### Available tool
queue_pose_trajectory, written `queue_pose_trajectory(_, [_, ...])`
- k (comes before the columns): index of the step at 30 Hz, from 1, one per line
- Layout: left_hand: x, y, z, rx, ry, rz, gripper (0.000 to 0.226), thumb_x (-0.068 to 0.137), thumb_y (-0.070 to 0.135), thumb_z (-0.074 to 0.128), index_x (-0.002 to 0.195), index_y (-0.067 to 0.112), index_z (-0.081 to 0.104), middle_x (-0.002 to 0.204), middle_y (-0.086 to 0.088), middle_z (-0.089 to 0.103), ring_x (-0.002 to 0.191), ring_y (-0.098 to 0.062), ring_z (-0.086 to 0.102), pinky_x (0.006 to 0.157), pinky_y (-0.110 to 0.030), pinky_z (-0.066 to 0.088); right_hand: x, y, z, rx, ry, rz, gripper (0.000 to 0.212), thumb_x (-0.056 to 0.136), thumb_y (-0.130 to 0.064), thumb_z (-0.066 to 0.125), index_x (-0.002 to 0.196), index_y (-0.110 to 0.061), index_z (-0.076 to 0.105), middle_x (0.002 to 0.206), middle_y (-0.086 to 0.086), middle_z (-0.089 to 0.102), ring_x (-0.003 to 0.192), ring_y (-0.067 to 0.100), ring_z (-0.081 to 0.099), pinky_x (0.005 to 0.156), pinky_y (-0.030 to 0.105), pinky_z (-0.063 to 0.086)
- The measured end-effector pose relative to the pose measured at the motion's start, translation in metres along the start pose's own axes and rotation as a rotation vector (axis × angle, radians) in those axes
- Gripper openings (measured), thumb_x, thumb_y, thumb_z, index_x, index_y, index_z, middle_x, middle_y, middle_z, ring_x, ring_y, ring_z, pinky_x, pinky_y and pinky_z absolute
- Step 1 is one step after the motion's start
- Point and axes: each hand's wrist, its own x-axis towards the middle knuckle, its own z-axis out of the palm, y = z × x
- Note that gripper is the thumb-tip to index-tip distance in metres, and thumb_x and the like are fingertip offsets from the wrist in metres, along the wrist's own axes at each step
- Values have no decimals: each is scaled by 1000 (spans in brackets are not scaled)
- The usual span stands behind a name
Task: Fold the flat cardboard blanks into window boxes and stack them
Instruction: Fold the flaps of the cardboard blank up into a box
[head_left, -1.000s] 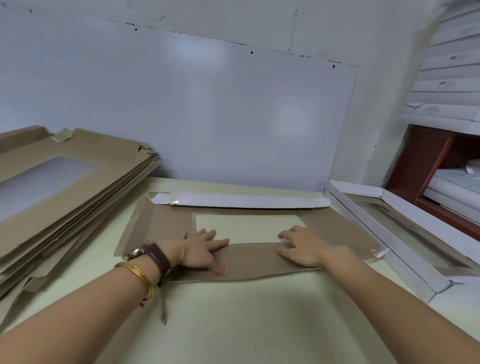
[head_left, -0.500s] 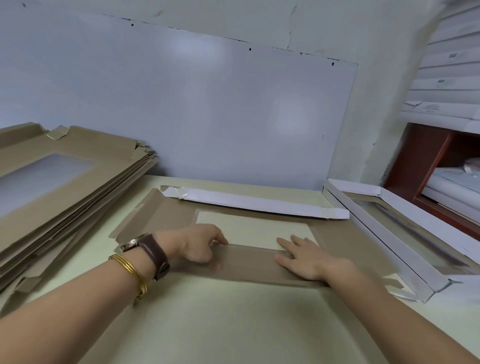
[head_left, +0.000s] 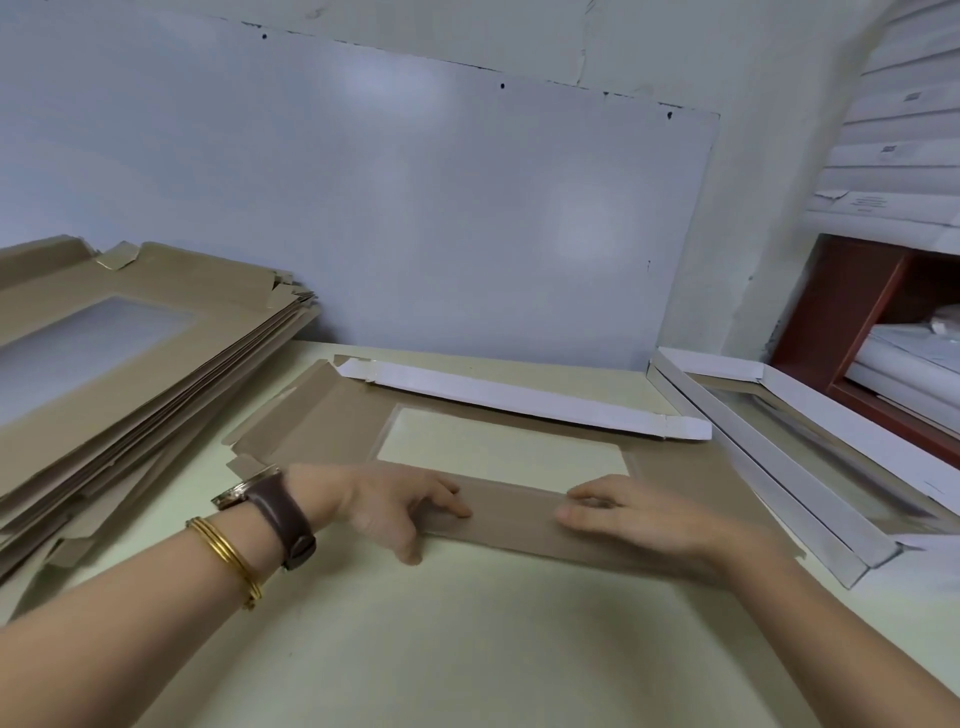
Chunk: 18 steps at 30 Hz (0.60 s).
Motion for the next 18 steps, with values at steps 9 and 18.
queue_pose_trajectory(9, [-1, 25, -9, -8, -30, 4, 27, 95, 26, 50, 118, 20, 62, 113, -1, 65, 102, -19, 60, 93, -29, 45, -23, -8, 1, -294, 114, -106, 57, 76, -53, 67, 127, -31, 56, 111, -17, 59, 99, 2, 53, 74, 10, 37])
queue_pose_trajectory(18, [-2, 15, -21, 35, 76, -68, 30, 95, 43, 51, 111, 20, 64, 102, 5, 65, 92, -15, 58, 83, -27, 46, -12, 1, -3, -326, 219, -88, 21, 76, -29, 61, 96, -25, 64, 86, -10, 60, 83, 11, 55, 68, 27, 46])
